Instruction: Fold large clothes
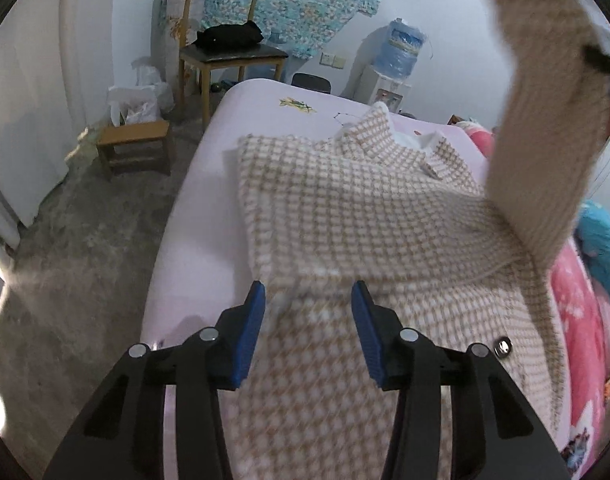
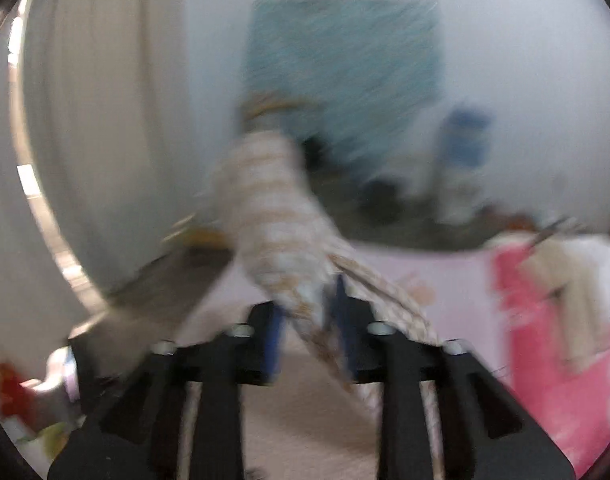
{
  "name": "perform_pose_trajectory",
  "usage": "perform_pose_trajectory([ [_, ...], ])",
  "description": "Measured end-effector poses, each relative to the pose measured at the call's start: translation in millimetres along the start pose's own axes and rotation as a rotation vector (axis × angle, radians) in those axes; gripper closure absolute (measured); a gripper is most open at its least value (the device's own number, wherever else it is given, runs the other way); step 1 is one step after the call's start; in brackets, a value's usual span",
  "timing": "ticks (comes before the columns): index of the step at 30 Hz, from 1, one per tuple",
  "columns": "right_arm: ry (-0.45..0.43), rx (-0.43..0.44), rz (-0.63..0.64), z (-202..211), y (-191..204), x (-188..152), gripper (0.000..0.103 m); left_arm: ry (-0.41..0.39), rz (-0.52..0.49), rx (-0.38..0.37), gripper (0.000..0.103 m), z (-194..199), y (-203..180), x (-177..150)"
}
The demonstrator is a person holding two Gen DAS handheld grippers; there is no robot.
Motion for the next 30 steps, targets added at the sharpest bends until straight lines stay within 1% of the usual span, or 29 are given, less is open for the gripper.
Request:
perform_pose_trajectory([
  [1, 0.025, 0.043, -0.020, -7, -1, -13, 0.048, 0.000, 0.004, -0.010, 0.059, 4, 3, -2],
  [2, 0.037, 0.057, -0.037, -10, -5, -22, 0.044, -0.003, 0.007, -0.024, 0.059, 7, 4, -3],
  [3, 0.047, 0.047, -0.053, -13, -16, -31, 0.040, -0.007, 0.008, -0.048, 0.059, 11, 5, -3],
  [5, 0.069, -0.004, -0.088, -17, -48, -49, 0.037, -0.010, 0.006, -0.069, 0.059, 11, 3, 1],
  [6, 0.080, -0.024, -0.102, -17, -56, -54, 0.037, -0.013, 0.008, -0.095, 0.059, 10, 2, 5],
  [7, 0.100, -0.053, -0.127, -19, -77, -62, 0.037, -0.013, 0.013, -0.113, 0.059, 8, 0, 8],
  [8, 0.114, -0.079, -0.149, -20, -90, -70, 0.037, -0.013, 0.023, -0.135, 0.059, 5, -2, 13],
  [9, 0.129, -0.108, -0.175, -20, -102, -78, 0.037, -0.013, 0.032, -0.150, 0.059, 2, -3, 16],
  [10, 0.153, -0.136, -0.217, -22, -125, -85, 0.037, -0.012, 0.049, -0.164, 0.059, -2, -4, 21],
  [11, 0.170, -0.146, -0.256, -21, -142, -93, 0.037, -0.010, 0.057, -0.169, 0.059, -5, -4, 23],
  [14, 0.200, -0.176, -0.333, -17, -172, -111, 0.037, 0.013, 0.068, -0.157, 0.059, -12, -4, 22],
  [16, 0.226, -0.194, -0.359, -23, -194, -122, 0.037, 0.051, 0.077, -0.140, 0.057, -17, 0, 14],
  [18, 0.258, -0.197, -0.372, -31, -203, -131, 0.033, 0.086, 0.098, -0.122, 0.053, -20, 4, 3],
  [20, 0.298, -0.203, -0.384, -45, -214, -139, 0.033, 0.102, 0.103, -0.097, 0.052, -24, 7, -4],
  [22, 0.334, -0.190, -0.405, -64, -220, -148, 0.033, 0.099, 0.094, -0.052, 0.053, -26, 9, -9],
  [24, 0.362, -0.170, -0.426, -75, -225, -153, 0.033, 0.097, 0.084, -0.052, 0.053, -26, 5, -11],
  [26, 0.383, -0.132, -0.437, -84, -225, -160, 0.033, 0.094, 0.072, -0.063, 0.053, -25, -1, -13],
  [27, 0.386, -0.131, -0.435, -89, -227, -164, 0.034, 0.098, 0.062, -0.056, 0.053, -27, -4, -13],
  [28, 0.390, -0.137, -0.427, -93, -227, -166, 0.035, 0.106, 0.052, -0.037, 0.053, -29, -5, -13],
  [30, 0.391, -0.142, -0.428, -99, -226, -167, 0.049, 0.112, 0.050, 0.006, 0.053, -36, -2, -12],
])
Point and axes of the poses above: each gripper's, at about its wrist camera, not at the fingertips, and z roughly against the way its jaws point, y to its left, x to its top, the point moved 7 cm from there along -z, roughly the way its jaws point, and after that the axes turned 6 degrees about -x, right-handed, at the moved point
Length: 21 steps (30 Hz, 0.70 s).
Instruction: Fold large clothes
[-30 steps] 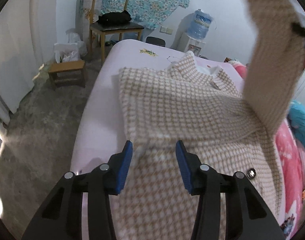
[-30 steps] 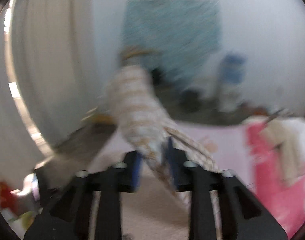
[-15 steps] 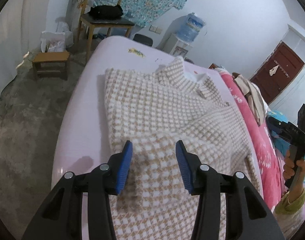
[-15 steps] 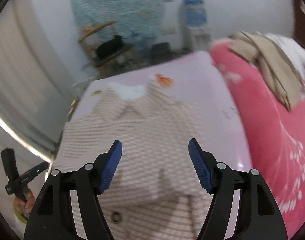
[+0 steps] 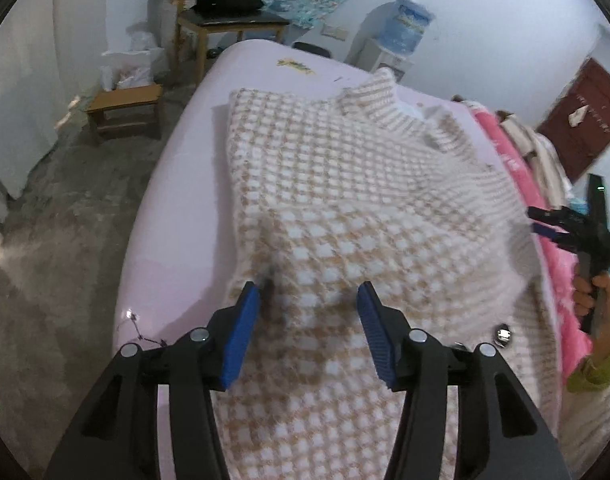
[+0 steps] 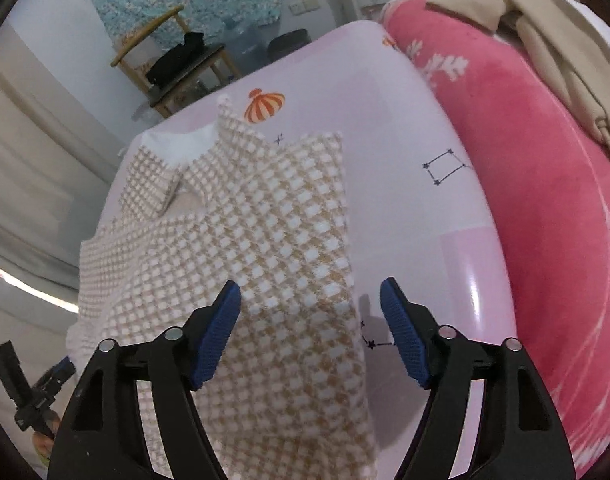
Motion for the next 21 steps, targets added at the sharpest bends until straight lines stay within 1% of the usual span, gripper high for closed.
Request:
perform_pose_trajectory([
  [2, 0.006, 0.014, -0.013, -4, 1, 2, 0.058, -0.004, 0.020, 0.024, 0.054, -6, 5, 3],
  [3, 0.003, 0.004, -0.017, -5, 1, 3, 0.063, -0.015, 0.025, 0.038, 0.058, -7, 5, 4],
  [4, -0.007, -0.018, -0.014, -6, -1, 6, 0.068, -0.023, 0.021, 0.049, 0.064, -6, 5, 4],
  [5, -0.012, -0.030, -0.007, -7, -1, 8, 0.075, -0.033, 0.011, 0.064, 0.069, -6, 4, 4],
  [6, -0.015, -0.032, -0.003, -6, -2, 9, 0.082, -0.036, 0.004, 0.062, 0.083, -5, 3, 3],
  [7, -0.018, -0.029, 0.002, -6, -2, 9, 0.085, -0.034, -0.003, 0.060, 0.090, -4, 0, 2],
  [9, -0.035, -0.028, 0.010, -3, -3, 8, 0.092, -0.053, -0.029, 0.088, 0.096, 1, -3, 1],
  [12, -0.062, -0.018, 0.001, 1, -6, 9, 0.095, -0.101, -0.068, 0.094, 0.099, 18, -13, 5],
  [15, -0.084, 0.002, -0.029, 3, -12, 11, 0.097, -0.170, -0.121, 0.092, 0.099, 37, -29, 22],
  [16, -0.089, 0.007, -0.038, 4, -13, 11, 0.097, -0.215, -0.153, 0.087, 0.099, 49, -39, 36],
  [19, -0.107, 0.032, -0.083, 7, -20, 12, 0.097, -0.311, -0.225, 0.065, 0.100, 70, -62, 70],
  [20, -0.114, 0.039, -0.103, 8, -24, 12, 0.098, -0.339, -0.253, 0.069, 0.100, 74, -68, 84],
  [21, -0.121, 0.039, -0.115, 7, -26, 13, 0.098, -0.350, -0.264, 0.078, 0.100, 74, -71, 92],
])
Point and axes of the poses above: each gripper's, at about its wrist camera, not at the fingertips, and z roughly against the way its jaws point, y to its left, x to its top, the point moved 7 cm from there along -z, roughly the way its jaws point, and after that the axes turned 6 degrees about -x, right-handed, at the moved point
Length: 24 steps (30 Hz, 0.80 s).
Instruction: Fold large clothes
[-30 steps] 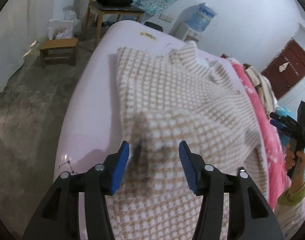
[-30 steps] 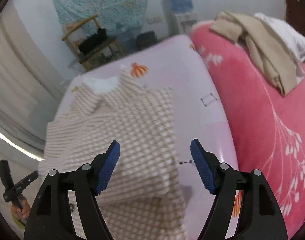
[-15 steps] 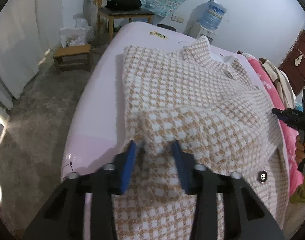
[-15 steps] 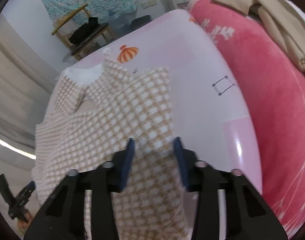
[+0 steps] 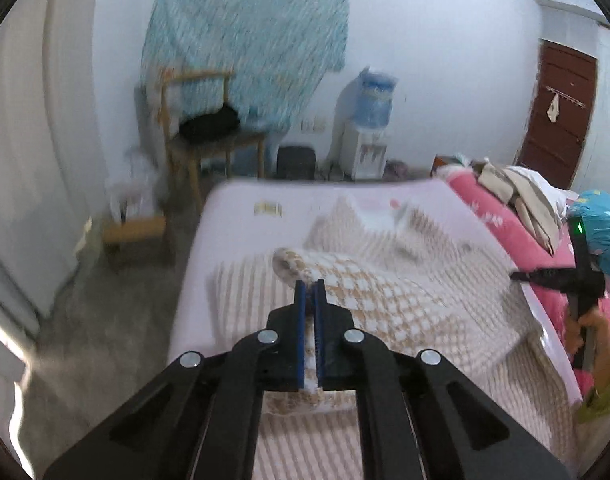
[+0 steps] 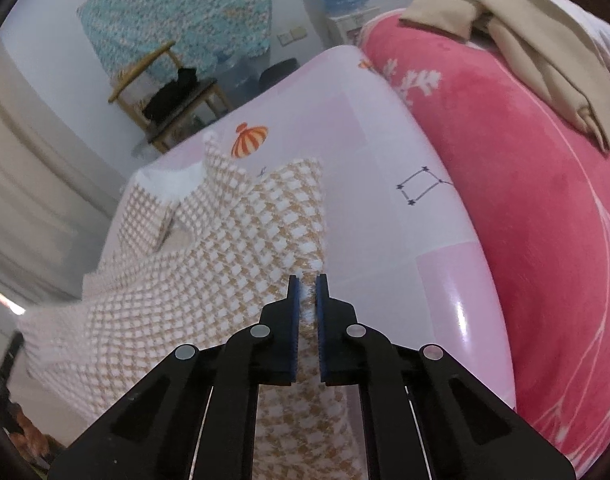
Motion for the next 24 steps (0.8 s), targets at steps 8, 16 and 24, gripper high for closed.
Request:
perform_pose_trajectory([
  [8, -0.003, -0.043, -0.018, -12, -11, 5, 0.101, 0.347, 0.047, 0.120, 0.099, -118, 55, -67],
  [16, 0.004, -0.079, 0.070, -18, -2, 18, 0.095, 0.280, 0.086, 0.116, 0.099, -106, 62, -64],
  [24, -0.100, -0.097, 0.192, 16, 18, 22, 0.044, 0.145, 0.191, 0.107, 0.095, -75, 88, -56],
])
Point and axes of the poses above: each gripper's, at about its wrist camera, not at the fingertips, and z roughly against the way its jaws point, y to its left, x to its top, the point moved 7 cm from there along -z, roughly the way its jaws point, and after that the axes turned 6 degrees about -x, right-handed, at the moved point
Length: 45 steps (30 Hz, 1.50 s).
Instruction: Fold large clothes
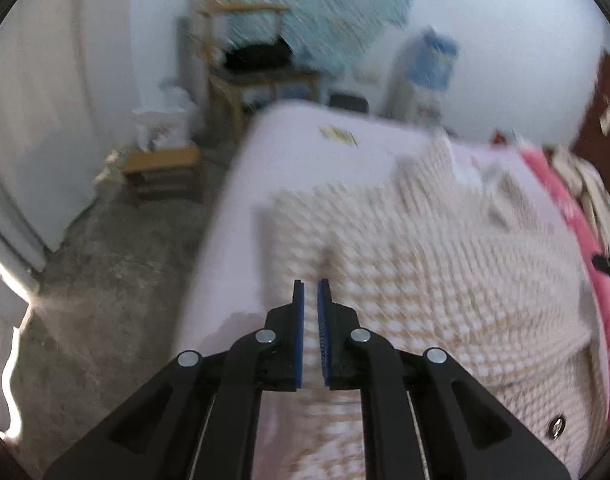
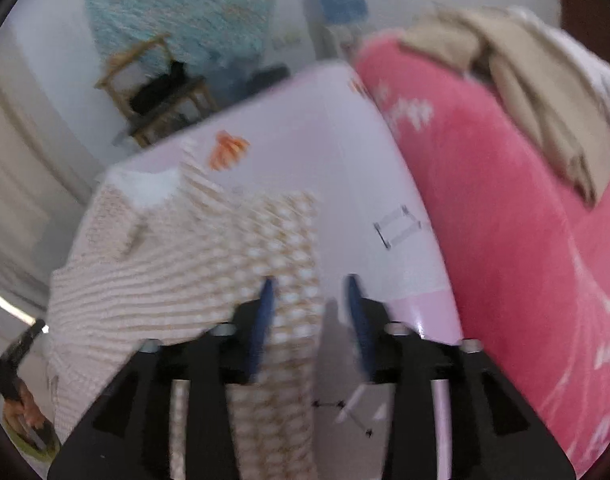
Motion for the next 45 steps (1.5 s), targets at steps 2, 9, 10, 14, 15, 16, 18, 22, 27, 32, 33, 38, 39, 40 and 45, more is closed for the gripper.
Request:
perform_pose_trajectory([
  [2, -0.056, 0.015, 0.106, 21, 21, -2, 0.044, -0.058, 0.029, -0.026, 0.095, 18, 7, 9],
  [9, -0.040, 0.027, 0.326, 17, 80, -22, 0.044, 0.153, -0.037, -0.105, 0.070, -24, -27, -4],
  [10, -0.040, 0.028, 0.323, 14, 83, -22, 0.044, 0.181, -0.024, -0.092, 0.070, -37, -27, -6],
  [14, -0.039, 0.037, 0.260, 8, 76, -20, 0.044, 0.195, 0.019, -0.101, 0.072, -63, -27, -2],
  [15, -0.040, 0.031, 0.248, 7, 72, -19, 0.044, 0.184, 0.011, -0.107, 0.089, -63, -28, 0],
  [16, -0.039, 0.024, 0.241, 7, 69, -20, 0.044, 0.168, 0.000, -0.103, 0.095, -61, -31, 5],
  [18, -0.034, 0.013, 0.226, 6, 61, -18, 0.046, 0.123, -0.020, -0.096, 0.096, -52, -34, 15],
  [22, -0.019, 0.004, 0.193, 0, 48, -18, 0.048, 0.061, -0.018, -0.061, 0.096, -41, -31, 28],
  [27, -0.014, -0.019, 0.220, -11, 50, -20, 0.055, 0.116, -0.030, -0.015, 0.092, -67, -19, 8],
  [32, -0.029, -0.019, 0.248, -17, 58, -1, 0.069, 0.000, -0.022, 0.013, 0.092, -26, -19, 22],
  [33, -0.024, -0.028, 0.257, -23, 59, 3, 0.070, -0.042, -0.035, 0.010, 0.092, -13, -22, 26],
  [38, 0.056, -0.090, 0.238, -76, 47, 11, 0.074, 0.024, -0.101, -0.073, 0.092, -20, -52, 16],
  [39, 0.069, -0.081, 0.224, -83, 44, 11, 0.073, 0.074, -0.112, -0.059, 0.092, -33, -55, 9],
  [40, 0.071, -0.066, 0.200, -88, 41, 12, 0.072, 0.142, -0.113, -0.027, 0.092, -52, -52, -1],
  [45, 0.085, -0.069, 0.184, -64, 45, 12, 0.069, 0.128, -0.098, -0.017, 0.092, -50, -44, -8],
])
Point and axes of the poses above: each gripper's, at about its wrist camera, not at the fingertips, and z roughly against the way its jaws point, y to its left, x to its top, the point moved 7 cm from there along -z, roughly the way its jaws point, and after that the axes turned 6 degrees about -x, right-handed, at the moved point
